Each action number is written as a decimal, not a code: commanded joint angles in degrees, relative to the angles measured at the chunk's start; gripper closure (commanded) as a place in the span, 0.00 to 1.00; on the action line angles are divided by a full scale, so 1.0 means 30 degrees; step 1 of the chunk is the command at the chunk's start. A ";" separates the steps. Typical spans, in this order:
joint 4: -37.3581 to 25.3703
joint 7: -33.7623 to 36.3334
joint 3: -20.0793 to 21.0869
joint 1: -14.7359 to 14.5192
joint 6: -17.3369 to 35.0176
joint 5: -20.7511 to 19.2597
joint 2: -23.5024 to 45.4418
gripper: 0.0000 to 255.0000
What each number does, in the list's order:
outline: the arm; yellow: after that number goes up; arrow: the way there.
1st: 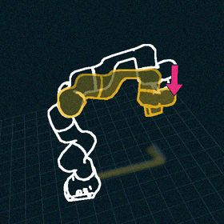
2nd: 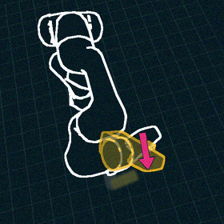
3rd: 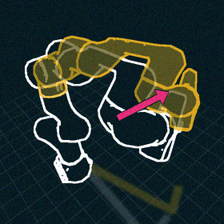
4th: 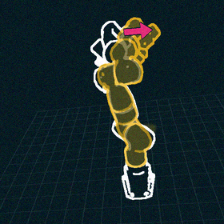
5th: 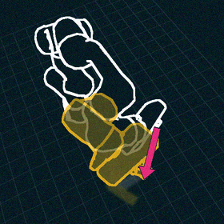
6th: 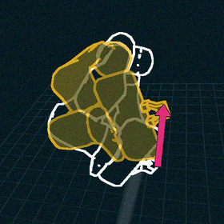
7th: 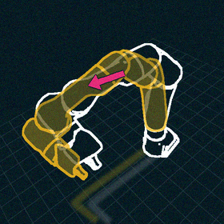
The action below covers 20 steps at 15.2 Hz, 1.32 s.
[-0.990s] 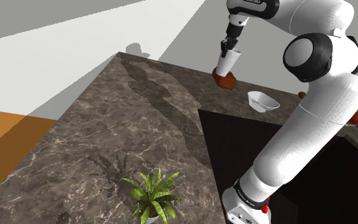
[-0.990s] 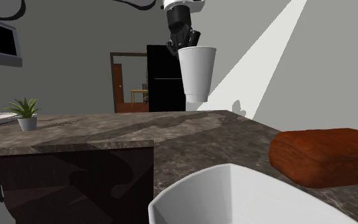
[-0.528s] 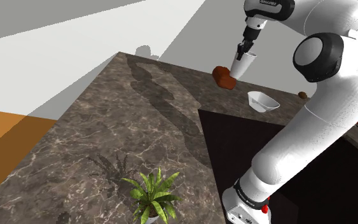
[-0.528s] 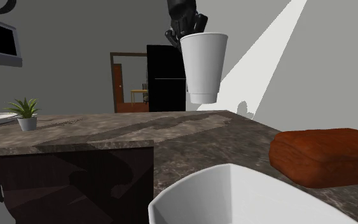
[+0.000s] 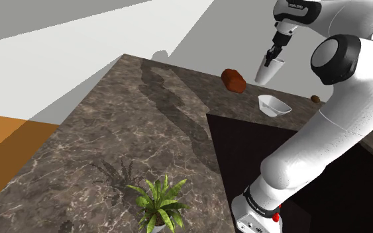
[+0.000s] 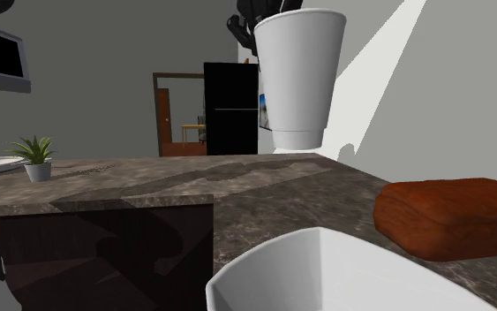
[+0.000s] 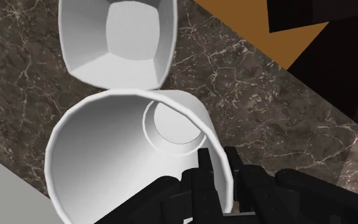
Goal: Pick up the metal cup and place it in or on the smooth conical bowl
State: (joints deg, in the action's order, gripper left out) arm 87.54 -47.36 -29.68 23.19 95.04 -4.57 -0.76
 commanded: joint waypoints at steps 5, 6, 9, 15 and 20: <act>-0.1827 -0.3267 -0.1604 0.1662 -0.0603 0.1145 0.1209 1.00; -0.2152 -0.3814 -0.1866 0.1972 -0.0699 0.1390 0.1467 1.00; -0.3331 -0.5504 -0.2617 0.3043 -0.1071 0.2285 0.2433 1.00; -0.3143 -0.6661 -0.3040 0.3822 -0.0514 0.2801 0.2904 1.00; -0.1152 -0.6403 -0.2946 0.3514 0.0986 0.2359 0.2283 1.00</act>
State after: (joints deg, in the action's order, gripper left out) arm 82.86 -66.69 -38.56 33.90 97.05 2.79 6.51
